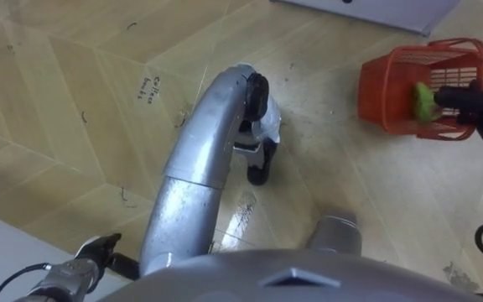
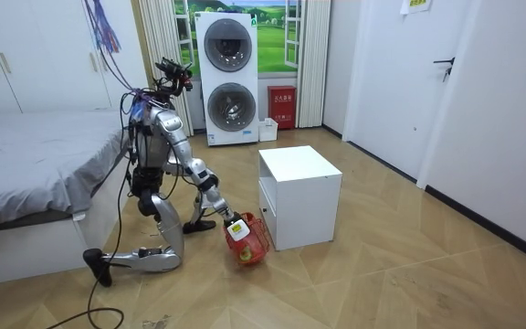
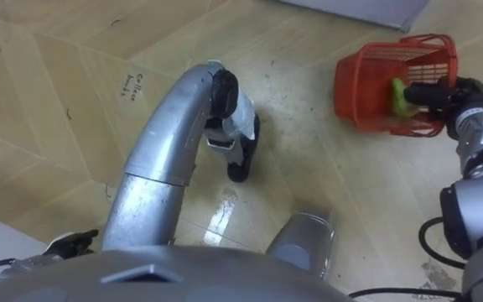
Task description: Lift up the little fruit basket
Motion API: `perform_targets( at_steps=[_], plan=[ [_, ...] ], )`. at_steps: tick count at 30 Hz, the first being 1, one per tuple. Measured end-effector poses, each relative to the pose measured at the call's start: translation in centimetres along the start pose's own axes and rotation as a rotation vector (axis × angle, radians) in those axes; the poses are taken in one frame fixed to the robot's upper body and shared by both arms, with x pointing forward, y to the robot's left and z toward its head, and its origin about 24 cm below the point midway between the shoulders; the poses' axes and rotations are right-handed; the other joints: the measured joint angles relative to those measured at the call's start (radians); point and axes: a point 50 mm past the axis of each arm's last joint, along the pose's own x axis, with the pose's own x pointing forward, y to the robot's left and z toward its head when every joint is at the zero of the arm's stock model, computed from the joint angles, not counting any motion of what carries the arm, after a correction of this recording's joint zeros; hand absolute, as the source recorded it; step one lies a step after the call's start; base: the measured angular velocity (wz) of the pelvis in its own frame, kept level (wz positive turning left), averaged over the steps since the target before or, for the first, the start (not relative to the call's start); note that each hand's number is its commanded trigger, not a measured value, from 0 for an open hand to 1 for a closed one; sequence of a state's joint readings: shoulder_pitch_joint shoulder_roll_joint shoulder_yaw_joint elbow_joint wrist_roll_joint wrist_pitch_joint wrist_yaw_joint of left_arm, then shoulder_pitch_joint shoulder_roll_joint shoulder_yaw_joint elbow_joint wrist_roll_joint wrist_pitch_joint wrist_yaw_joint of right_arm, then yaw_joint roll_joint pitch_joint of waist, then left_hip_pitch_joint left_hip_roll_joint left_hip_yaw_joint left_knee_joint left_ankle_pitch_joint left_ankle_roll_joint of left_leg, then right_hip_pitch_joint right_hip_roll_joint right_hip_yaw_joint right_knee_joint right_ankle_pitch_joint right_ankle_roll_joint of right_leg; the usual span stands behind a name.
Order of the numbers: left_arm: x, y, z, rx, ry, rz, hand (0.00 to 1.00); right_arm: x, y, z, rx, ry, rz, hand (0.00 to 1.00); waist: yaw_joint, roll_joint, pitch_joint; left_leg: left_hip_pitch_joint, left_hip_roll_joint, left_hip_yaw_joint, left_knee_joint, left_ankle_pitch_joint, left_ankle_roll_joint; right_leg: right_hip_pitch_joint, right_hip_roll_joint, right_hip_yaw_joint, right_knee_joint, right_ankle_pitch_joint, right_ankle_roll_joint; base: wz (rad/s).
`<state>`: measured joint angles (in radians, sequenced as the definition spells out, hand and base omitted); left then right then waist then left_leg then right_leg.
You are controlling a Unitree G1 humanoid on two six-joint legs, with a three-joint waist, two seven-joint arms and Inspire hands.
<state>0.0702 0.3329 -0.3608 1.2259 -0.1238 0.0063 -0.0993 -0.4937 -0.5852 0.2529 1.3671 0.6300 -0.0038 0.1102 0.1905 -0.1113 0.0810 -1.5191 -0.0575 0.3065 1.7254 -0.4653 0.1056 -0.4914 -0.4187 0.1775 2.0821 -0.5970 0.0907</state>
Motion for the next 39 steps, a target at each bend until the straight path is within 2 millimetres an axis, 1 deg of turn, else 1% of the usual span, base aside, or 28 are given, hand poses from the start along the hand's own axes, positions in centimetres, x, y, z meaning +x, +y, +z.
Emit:
perform_targets(
  at_steps=[3, 7, 9, 12, 16, 19, 20, 21, 22, 23, 24, 25, 26, 27, 28, 30, 31, 32, 33, 34, 35, 36, 37, 38, 39],
  plan=[
    [0.2, 0.0, 1.2, -0.003, -0.027, -0.001, 0.0, 0.0, 0.2, 0.1, -0.001, -0.007, 0.001, 1.0, 0.005, -0.001, 0.0004, 0.0, 0.006, -0.001, 0.002, 0.004, 0.006, 0.001, 0.005, 0.0, 0.006, -0.001, 0.001, -0.02],
    [0.3, 0.5, 2.6, 0.0, -0.049, 0.013, 0.0, 0.1, 0.8, 0.0, 0.003, -0.003, 0.01, 1.0, 0.006, -0.004, 0.0015, 0.0, 0.01, -0.008, 0.007, 0.011, 0.01, 0.005, 0.014, -0.001, 0.013, -0.002, 0.004, -0.02],
    [0.3, 0.8, 3.5, 0.016, -0.057, 0.02, 0.0, 0.2, 1.2, -0.2, 0.038, -0.002, 0.021, 1.0, 0.004, -0.002, 0.0004, 0.001, 0.01, -0.012, 0.013, 0.011, 0.011, 0.008, 0.018, 0.001, 0.016, -0.002, 0.004, -0.06],
    [0.4, 1.0, 3.9, 0.026, -0.056, 0.025, 0.0, 0.2, 1.7, -0.3, 0.083, 0.001, 0.041, 1.0, 0.0, -0.003, 0.001, 0.008, 0.008, -0.012, 0.017, 0.011, 0.014, 0.021, 0.018, 0.0, 0.015, -0.002, 0.004, -0.01],
    [0.4, 1.0, 3.8, 0.024, -0.052, 0.026, 0.0, 0.3, 2.3, -0.2, 0.088, -0.003, 0.067, 1.0, 0.001, -0.005, 0.0022, 0.022, 0.009, -0.014, 0.02, 0.012, 0.016, 0.037, 0.02, 0.0, 0.018, -0.002, 0.004, -0.03],
    [0.4, 1.4, 3.9, 0.009, -0.037, 0.037, 0.0, 0.3, 3.1, 0.4, 0.122, -0.029, 0.112, 1.0, 0.001, -0.002, 0.0006, 0.024, 0.01, -0.033, 0.031, 0.012, 0.015, 0.049, 0.041, -0.004, 0.021, -0.005, -0.001, -0.08],
    [0.4, 1.7, 4.1, -0.009, -0.032, 0.047, 0.0, 0.3, 3.8, 0.6, 0.132, -0.039, 0.135, 1.0, 0.002, -0.003, 0.0013, 0.027, 0.007, -0.048, 0.039, 0.01, 0.01, 0.061, 0.055, -0.009, 0.021, -0.005, -0.002, -0.06],
    [0.4, 1.8, 4.2, -0.014, -0.027, 0.05, 0.0, 0.3, 4.0, 0.7, 0.137, -0.042, 0.145, 1.0, 0.002, -0.004, 0.0016, 0.03, 0.005, -0.055, 0.042, 0.009, 0.008, 0.068, 0.06, -0.012, 0.02, -0.005, -0.002, 0.0],
    [0.4, 2.0, 4.7, -0.023, -0.038, 0.056, 0.0, 0.3, 4.2, 0.8, 0.147, -0.048, 0.164, 1.0, 0.0, -0.005, 0.0021, 0.035, -0.008, -0.07, 0.048, 0.007, 0.003, 0.085, 0.068, -0.018, 0.016, -0.005, -0.003, 0.0],
    [0.3, 2.2, 5.2, -0.031, -0.049, 0.061, 0.0, 0.3, 4.4, 1.0, 0.155, -0.058, 0.181, 1.0, 0.0, -0.013, 0.0029, 0.042, -0.015, -0.075, 0.051, 0.006, -0.001, 0.101, 0.073, -0.016, 0.012, -0.004, -0.004, 0.0],
    [0.3, 2.4, 5.3, -0.05, -0.058, 0.068, 0.0, 0.3, 4.8, 1.4, 0.157, -0.071, 0.2, 1.0, -0.003, -0.025, 0.0031, 0.05, -0.025, -0.078, 0.051, 0.004, -0.003, 0.114, 0.07, -0.017, 0.008, -0.004, -0.004, 0.0],
    [0.3, 2.6, 5.7, -0.063, -0.071, 0.075, 0.0, 0.2, 5.1, 1.8, 0.154, -0.084, 0.215, 1.0, -0.006, -0.033, 0.0033, 0.053, -0.027, -0.079, 0.053, 0.003, -0.004, 0.117, 0.07, -0.016, 0.007, -0.003, -0.005, 0.0],
    [0.2, 2.8, 5.9, -0.084, -0.08, 0.081, 0.0, 0.1, 5.7, 2.5, 0.148, -0.115, 0.247, 1.0, -0.015, -0.04, 0.0034, 0.058, -0.029, -0.084, 0.058, -0.001, -0.003, 0.129, 0.074, -0.017, 0.003, -0.001, -0.009, 0.0],
    [0.2, 2.9, 6.2, -0.106, -0.096, 0.085, 0.0, 0.0, 6.2, 3.1, 0.15, -0.14, 0.277, 1.0, -0.026, -0.043, 0.0023, 0.064, -0.037, -0.097, 0.066, -0.006, -0.003, 0.151, 0.086, -0.024, -0.009, -0.001, -0.009, 0.0],
    [0.2, 3.0, 6.3, -0.114, -0.1, 0.087, 0.0, -0.1, 6.4, 3.2, 0.15, -0.146, 0.291, 1.0, -0.029, -0.043, 0.002, 0.067, -0.043, -0.104, 0.071, -0.009, -0.003, 0.165, 0.095, -0.029, -0.018, -0.003, -0.008, 0.06],
    [0.1, 3.2, 6.7, -0.139, -0.117, 0.096, 0.0, -0.3, 7.1, 3.3, 0.145, -0.146, 0.339, 1.0, -0.039, -0.041, -0.001, 0.078, -0.052, -0.133, 0.084, -0.025, 0.0, 0.215, 0.142, -0.04, -0.066, -0.026, -0.002, 0.06],
    [0.1, 3.2, 6.8, -0.14, -0.119, 0.098, 0.0, -0.4, 7.3, 3.4, 0.146, -0.147, 0.354, 1.0, -0.043, -0.04, -0.004, 0.078, -0.052, -0.137, 0.082, -0.027, 0.002, 0.219, 0.153, -0.039, -0.081, -0.029, -0.001, -0.04],
    [0.1, 3.1, 6.6, -0.14, -0.116, 0.101, 0.0, -0.5, 8.0, 3.7, 0.145, -0.151, 0.384, 1.0, -0.049, -0.036, -0.0105, 0.084, -0.047, -0.145, 0.068, -0.032, 0.009, 0.219, 0.178, -0.028, -0.12, -0.034, -0.003, -0.17],
    [0.2, 2.9, 6.5, -0.145, -0.111, 0.099, 0.0, -0.8, 8.6, 3.7, 0.141, -0.155, 0.419, 1.0, -0.051, -0.034, -0.0191, 0.101, -0.041, -0.146, 0.038, -0.037, 0.018, 0.219, 0.196, -0.012, -0.181, -0.037, -0.002, -0.23],
    [0.2, 2.9, 6.4, -0.148, -0.107, 0.099, 0.0, -0.9, 9.0, 3.6, 0.141, -0.155, 0.44, 1.0, -0.051, -0.034, -0.0245, 0.113, -0.041, -0.146, 0.017, -0.039, 0.023, 0.22, 0.198, -0.007, -0.22, -0.037, -0.002, -0.27],
    [0.2, 2.6, 6.2, -0.168, -0.097, 0.096, 0.0, -1.4, 9.7, 3.4, 0.142, -0.165, 0.483, 1.0, -0.054, -0.026, -0.0329, 0.155, -0.041, -0.146, -0.036, -0.045, 0.033, 0.239, 0.194, -0.017, -0.324, -0.036, -0.002, -0.33],
    [0.3, 2.3, 5.4, -0.19, -0.077, 0.099, 0.0, -1.9, 10.8, 3.0, 0.143, -0.171, 0.537, 1.0, -0.053, -0.017, -0.0402, 0.212, -0.042, -0.147, -0.1, -0.049, 0.041, 0.267, 0.191, -0.019, -0.441, -0.012, 0.005, -0.36],
    [0.3, 2.2, 5.1, -0.197, -0.072, 0.107, 0.0, -2.2, 11.3, 2.8, 0.144, -0.174, 0.566, 1.0, -0.053, -0.015, -0.0442, 0.245, -0.043, -0.147, -0.138, -0.05, 0.044, 0.277, 0.19, -0.018, -0.497, 0.014, 0.001, -0.41],
    [0.3, 2.0, 4.6, -0.215, -0.062, 0.119, 0.0, -2.8, 12.3, 2.1, 0.151, -0.176, 0.626, 1.0, -0.057, -0.009, -0.0478, 0.321, -0.048, -0.147, -0.221, -0.051, 0.049, 0.301, 0.186, -0.019, -0.604, 0.101, -0.006, -0.43],
    [0.3, 1.9, 3.9, -0.23, -0.053, 0.137, 0.0, -3.3, 13.2, 1.2, 0.159, -0.174, 0.679, 1.0, -0.059, -0.004, -0.0533, 0.404, -0.051, -0.147, -0.312, -0.047, 0.057, 0.303, 0.177, -0.019, -0.681, 0.246, -0.007, -0.42]
  ],
)
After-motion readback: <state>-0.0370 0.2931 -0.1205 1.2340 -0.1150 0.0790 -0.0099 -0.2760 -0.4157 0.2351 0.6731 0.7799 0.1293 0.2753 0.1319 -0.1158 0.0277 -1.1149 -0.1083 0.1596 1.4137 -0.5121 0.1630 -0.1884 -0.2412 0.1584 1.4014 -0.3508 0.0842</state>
